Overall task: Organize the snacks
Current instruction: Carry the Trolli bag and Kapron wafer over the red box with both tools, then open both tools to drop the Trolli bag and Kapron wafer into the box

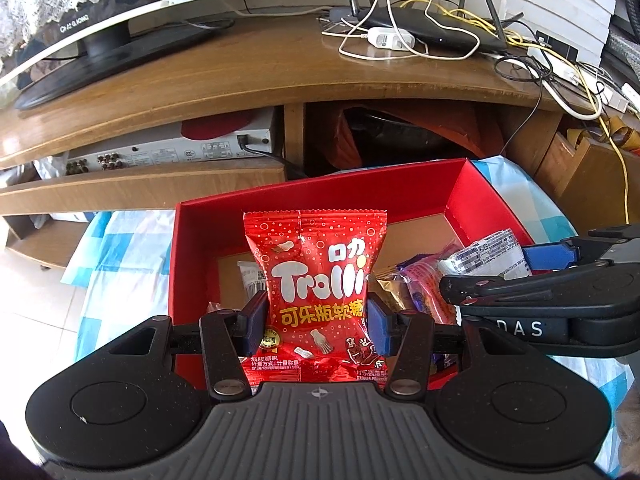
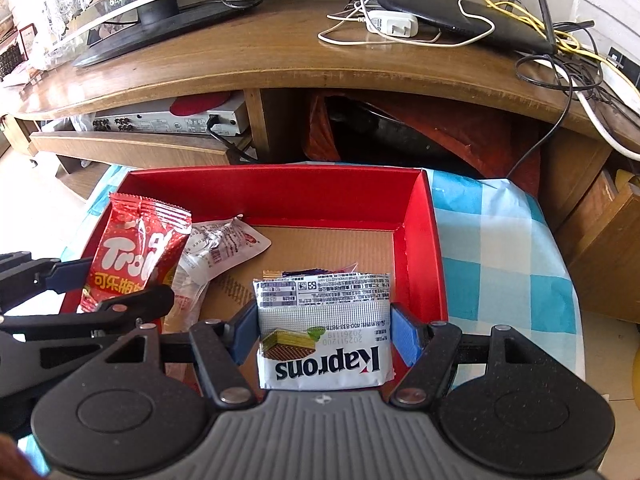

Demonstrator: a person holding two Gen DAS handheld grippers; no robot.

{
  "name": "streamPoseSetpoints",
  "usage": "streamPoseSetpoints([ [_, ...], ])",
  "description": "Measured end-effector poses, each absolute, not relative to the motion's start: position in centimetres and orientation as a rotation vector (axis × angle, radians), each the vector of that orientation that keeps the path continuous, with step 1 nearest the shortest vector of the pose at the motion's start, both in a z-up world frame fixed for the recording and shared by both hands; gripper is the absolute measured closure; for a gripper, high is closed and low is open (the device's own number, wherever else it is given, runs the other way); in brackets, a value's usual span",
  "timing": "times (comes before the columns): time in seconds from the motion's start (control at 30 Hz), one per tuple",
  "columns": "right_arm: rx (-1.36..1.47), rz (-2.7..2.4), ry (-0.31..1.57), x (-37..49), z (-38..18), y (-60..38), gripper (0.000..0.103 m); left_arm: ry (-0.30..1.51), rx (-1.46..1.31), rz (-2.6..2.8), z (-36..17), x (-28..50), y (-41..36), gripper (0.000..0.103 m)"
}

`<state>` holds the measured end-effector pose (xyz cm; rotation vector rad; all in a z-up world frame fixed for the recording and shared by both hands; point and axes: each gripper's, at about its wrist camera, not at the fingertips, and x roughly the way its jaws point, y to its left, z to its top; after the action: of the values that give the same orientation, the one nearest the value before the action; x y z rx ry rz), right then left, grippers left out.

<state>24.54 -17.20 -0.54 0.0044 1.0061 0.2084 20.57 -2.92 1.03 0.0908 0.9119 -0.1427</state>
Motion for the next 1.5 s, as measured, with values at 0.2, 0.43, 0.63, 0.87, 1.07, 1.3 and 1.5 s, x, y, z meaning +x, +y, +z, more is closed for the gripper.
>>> streamPoseSetpoints([
  [0.2, 0.005, 0.208, 1.007, 24.6, -0.6, -17.1, 0.028, 0.911, 0.094, -0.139, 1.0, 20.6, -3.0, 0.046],
  [0.43, 0.002, 0.205, 1.014, 24.7, -1.0, -17.1, 0.028, 0.914, 0.098, -0.132, 0.7, 20.7, -3.1, 0.046],
  [0.63, 0.003, 0.205, 1.018, 24.9, -1.2, -17.0, 0.028, 0.916, 0.102, -0.124, 0.5, 20.8, -3.2, 0.046],
  [0.87, -0.004, 0.204, 1.030, 25.3, -1.7, -16.8, 0.028, 0.928, 0.108, -0.115, 0.1, 21.1, -3.3, 0.046],
  [1.07, -0.008, 0.204, 1.036, 25.4, -2.0, -16.7, 0.028, 0.925, 0.131, -0.102, -0.2, 21.1, -3.5, 0.046],
  [1.3, -0.010, 0.201, 1.039, 25.5, -2.3, -16.7, 0.028, 0.918, 0.146, -0.096, -0.3, 21.0, -3.7, 0.046],
  [1.5, -0.011, 0.202, 1.041, 25.5, -2.3, -16.6, 0.028, 0.915, 0.154, -0.092, -0.4, 21.0, -3.8, 0.046],
])
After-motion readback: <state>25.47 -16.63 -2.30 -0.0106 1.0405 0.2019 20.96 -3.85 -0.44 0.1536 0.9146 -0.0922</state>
